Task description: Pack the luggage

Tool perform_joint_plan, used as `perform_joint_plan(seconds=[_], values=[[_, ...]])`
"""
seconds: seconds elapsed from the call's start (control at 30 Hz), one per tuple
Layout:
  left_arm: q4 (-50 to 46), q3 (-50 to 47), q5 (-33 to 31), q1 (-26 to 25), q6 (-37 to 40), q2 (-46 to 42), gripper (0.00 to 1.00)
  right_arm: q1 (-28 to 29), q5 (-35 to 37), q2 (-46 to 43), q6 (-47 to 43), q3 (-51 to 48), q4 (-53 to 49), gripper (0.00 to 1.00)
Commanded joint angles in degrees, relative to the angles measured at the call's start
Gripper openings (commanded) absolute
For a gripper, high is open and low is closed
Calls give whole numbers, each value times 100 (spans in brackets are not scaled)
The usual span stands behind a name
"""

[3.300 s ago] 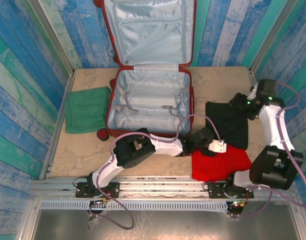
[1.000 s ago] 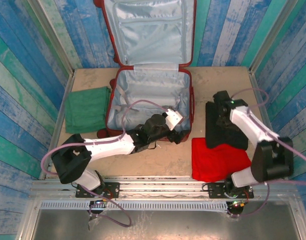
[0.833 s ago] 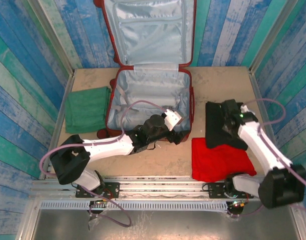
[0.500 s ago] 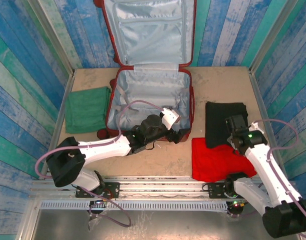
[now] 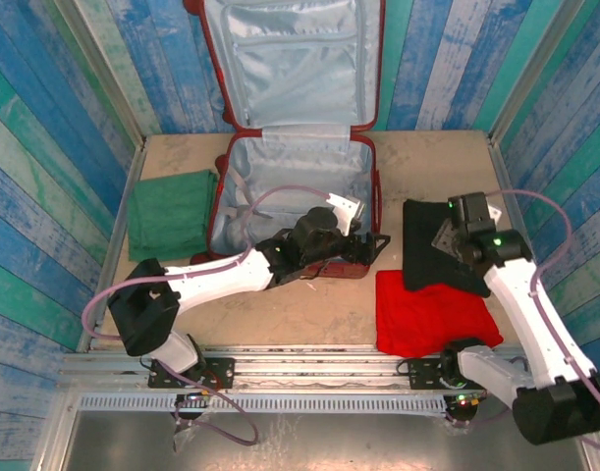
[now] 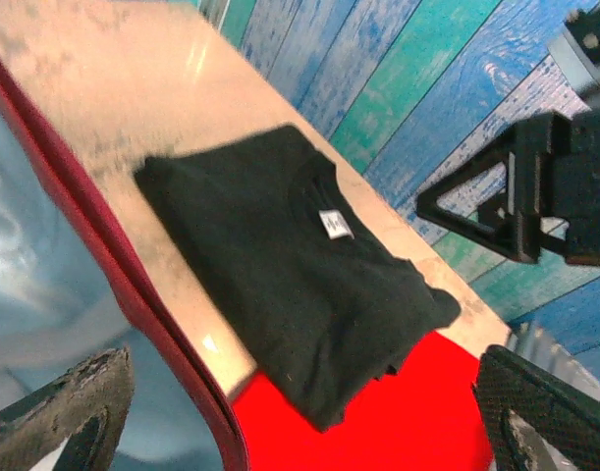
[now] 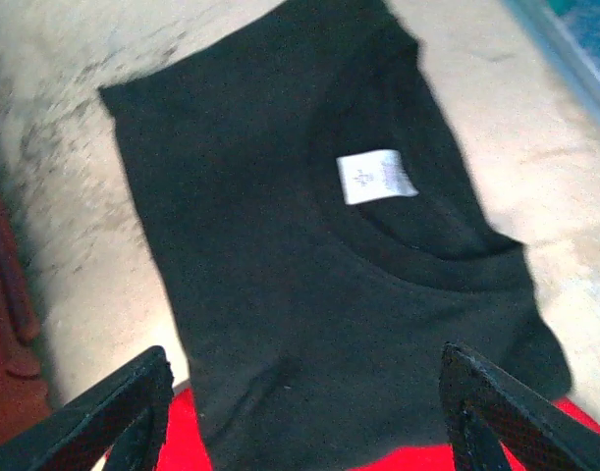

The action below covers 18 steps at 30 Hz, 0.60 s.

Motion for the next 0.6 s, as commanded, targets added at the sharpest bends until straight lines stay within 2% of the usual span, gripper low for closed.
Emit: perform_joint_plan(seconds=[0.0,0.17,0.3,0.4,0.57], values=[[121,-331,45,2,-970,-46,93,13,-853,635,-750,303,143,77],[218,-808,-654,0,-1059,-865,93,441,-920,1617,-830,336,280,80],[173,-1156,-1248,2,-929,-1535,93,615,-890,2239,-824,327,519,75],[51,-1244,-1451,10,-867,-1911,93,624,-708,2651,-816,370,673,73],[10,-1299,-1421,10,-840,-2063,93,616,-397,3592,-992,815,800,71]])
